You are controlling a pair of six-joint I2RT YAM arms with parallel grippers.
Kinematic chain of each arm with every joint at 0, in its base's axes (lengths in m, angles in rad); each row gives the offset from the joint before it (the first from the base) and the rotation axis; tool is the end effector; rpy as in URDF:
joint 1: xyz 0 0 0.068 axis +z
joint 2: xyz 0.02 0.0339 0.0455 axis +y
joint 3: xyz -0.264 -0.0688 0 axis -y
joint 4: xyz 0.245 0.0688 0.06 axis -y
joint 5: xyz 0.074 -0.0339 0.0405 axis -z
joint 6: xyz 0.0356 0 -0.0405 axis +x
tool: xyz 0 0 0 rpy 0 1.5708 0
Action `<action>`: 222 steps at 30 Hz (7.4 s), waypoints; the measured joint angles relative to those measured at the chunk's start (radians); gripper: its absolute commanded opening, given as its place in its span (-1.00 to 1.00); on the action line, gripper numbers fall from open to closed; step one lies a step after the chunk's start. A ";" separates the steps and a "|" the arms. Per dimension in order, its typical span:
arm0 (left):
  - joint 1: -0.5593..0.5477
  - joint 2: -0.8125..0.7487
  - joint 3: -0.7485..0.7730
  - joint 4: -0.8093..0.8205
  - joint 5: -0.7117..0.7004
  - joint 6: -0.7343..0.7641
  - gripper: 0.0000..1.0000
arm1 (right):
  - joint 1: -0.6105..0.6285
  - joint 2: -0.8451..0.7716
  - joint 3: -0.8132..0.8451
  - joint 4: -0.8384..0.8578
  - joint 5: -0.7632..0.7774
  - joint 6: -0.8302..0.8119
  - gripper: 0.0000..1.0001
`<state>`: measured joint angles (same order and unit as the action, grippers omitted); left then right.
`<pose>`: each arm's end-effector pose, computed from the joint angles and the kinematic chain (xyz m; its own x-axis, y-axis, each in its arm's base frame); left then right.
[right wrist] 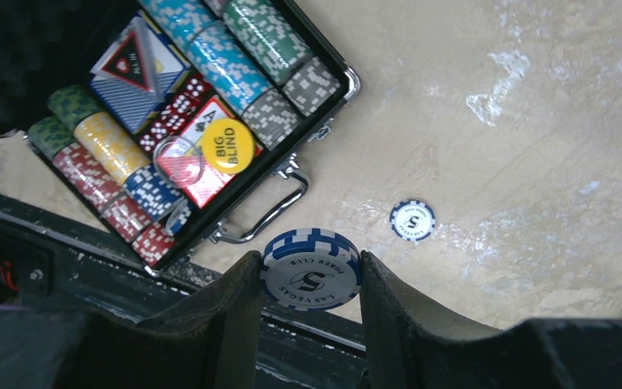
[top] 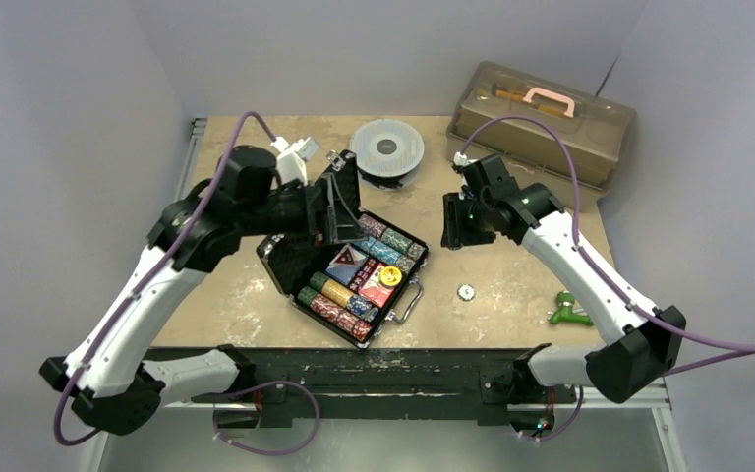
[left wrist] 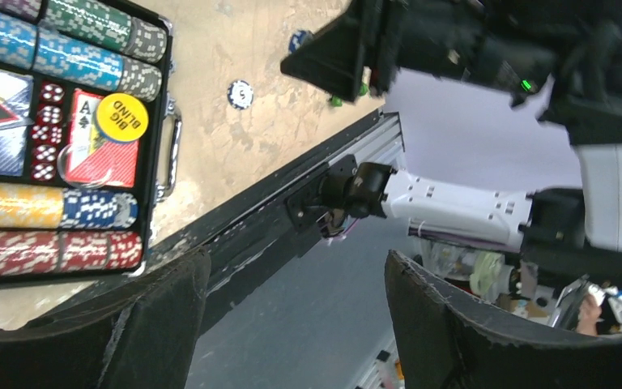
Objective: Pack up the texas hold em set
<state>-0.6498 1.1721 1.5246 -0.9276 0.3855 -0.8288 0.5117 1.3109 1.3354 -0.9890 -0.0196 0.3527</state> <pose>0.1643 -0.1417 0.4395 -0.8911 -0.1807 -0.4163 0.2294 0.6121 -0.7568 0.2247 0.1270 0.3446 -0.8449 -0.0784 -0.5292 -0.2211 0.9519 0.2120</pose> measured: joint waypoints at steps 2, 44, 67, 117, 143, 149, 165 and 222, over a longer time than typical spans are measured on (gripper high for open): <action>-0.016 0.079 0.032 0.023 0.004 -0.029 0.50 | 0.006 -0.006 0.039 -0.022 -0.018 -0.011 -1.00; -0.498 0.225 -0.764 1.521 -0.733 -0.002 0.22 | -0.062 0.370 0.362 -0.463 0.003 0.553 -1.00; -0.484 0.351 -0.764 1.612 -0.809 -0.344 -0.01 | -0.074 0.369 0.378 -0.490 -0.072 0.730 -1.00; -0.428 -0.166 -0.648 0.294 -0.538 0.303 -1.00 | -0.159 0.111 -0.121 -0.267 0.022 0.316 0.86; -0.385 0.275 -0.516 0.282 -0.441 0.491 -1.00 | -0.160 0.197 -0.104 -0.214 -0.025 0.275 0.83; -0.382 0.297 -0.515 0.283 -0.441 0.500 -1.00 | -0.160 0.197 -0.104 -0.212 -0.025 0.275 0.83; -0.380 0.408 -0.455 0.275 -0.476 0.498 -1.00 | -0.160 0.197 -0.133 -0.178 -0.051 0.279 0.83; -0.424 0.462 -0.366 0.128 -0.571 0.471 0.13 | -0.160 0.174 -0.274 -0.098 -0.130 0.282 0.83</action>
<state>-1.0740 1.6337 1.1584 -0.7994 -0.1860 -0.3576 0.3519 1.4849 1.0611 -1.0870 -0.1501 0.6346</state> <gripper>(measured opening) 0.547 0.917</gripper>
